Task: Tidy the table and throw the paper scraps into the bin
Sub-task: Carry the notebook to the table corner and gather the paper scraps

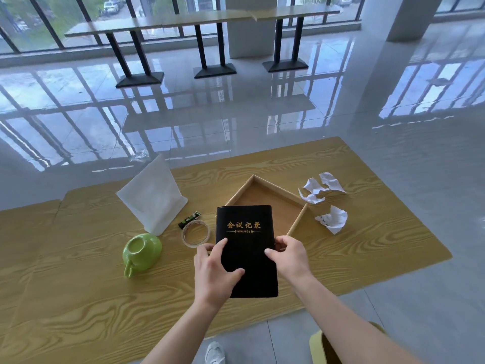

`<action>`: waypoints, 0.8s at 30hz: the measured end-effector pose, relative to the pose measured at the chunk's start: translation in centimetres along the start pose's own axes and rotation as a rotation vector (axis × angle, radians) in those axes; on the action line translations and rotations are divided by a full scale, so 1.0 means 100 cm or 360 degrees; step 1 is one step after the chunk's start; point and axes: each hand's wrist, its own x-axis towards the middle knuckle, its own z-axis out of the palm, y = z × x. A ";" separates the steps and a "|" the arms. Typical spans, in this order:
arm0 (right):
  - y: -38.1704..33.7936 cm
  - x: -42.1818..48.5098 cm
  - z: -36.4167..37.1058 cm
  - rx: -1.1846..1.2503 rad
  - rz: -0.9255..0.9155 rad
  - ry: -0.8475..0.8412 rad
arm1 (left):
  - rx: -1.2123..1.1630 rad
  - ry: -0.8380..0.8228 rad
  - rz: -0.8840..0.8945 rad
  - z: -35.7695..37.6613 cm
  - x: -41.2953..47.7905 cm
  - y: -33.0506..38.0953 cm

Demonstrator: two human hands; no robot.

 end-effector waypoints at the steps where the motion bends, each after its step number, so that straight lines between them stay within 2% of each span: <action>1: -0.002 0.001 0.000 0.0021 0.0011 0.0028 | -0.0001 -0.0026 0.0030 -0.001 0.006 0.000; 15: -0.032 0.028 0.024 0.0145 0.0199 0.0435 | -0.0017 -0.0300 0.0371 -0.016 0.094 -0.004; 24: -0.029 0.052 -0.011 0.0298 0.0207 0.0539 | -0.0008 -0.0377 0.0446 0.010 0.124 0.036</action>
